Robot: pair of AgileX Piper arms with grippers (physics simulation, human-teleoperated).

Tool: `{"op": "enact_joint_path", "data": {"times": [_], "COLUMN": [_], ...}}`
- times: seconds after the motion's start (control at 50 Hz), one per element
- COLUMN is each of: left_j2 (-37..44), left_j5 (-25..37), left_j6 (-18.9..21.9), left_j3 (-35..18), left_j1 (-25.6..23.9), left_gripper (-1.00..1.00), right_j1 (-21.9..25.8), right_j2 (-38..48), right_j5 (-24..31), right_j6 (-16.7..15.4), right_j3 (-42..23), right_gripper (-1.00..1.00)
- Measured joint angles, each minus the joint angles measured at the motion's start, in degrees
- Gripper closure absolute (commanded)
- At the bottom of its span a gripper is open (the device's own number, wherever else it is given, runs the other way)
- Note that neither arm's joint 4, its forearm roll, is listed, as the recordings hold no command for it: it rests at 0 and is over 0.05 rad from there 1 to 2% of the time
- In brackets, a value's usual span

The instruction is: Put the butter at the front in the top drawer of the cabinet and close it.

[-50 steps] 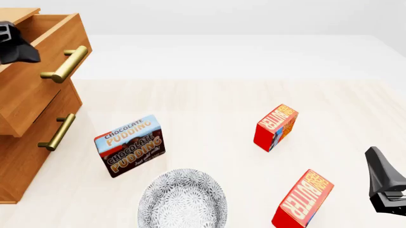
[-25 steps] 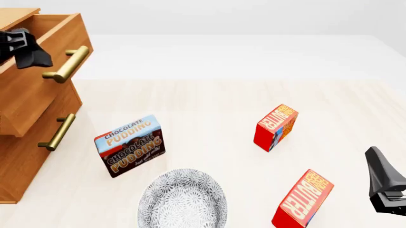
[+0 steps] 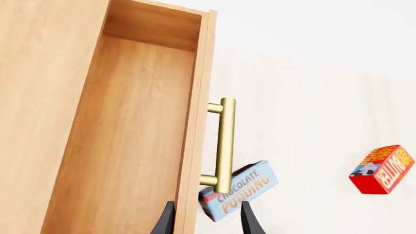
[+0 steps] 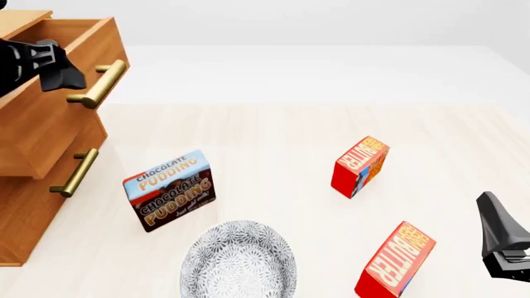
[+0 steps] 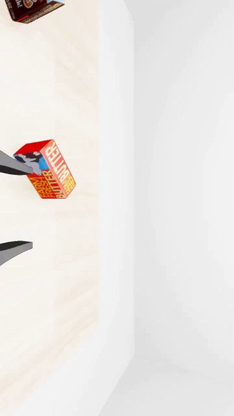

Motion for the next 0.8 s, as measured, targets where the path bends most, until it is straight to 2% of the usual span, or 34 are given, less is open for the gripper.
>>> {"op": "enact_joint_path", "data": {"times": [0.5,0.8], "left_j2": [0.43,2.28], "left_j5": [-1.65,-2.04], "left_j6": [-1.8,-1.74], "left_j3": [1.16,-0.04], "left_j1": [-6.32,-9.2], "left_gripper": [-1.0,-1.0], "right_j1": [0.0,0.0], "right_j2": [0.0,0.0], "right_j5": [0.0,0.0], "right_j6": [0.0,0.0], "right_j3": [0.0,0.0], "right_gripper": [-1.0,-1.0]}}
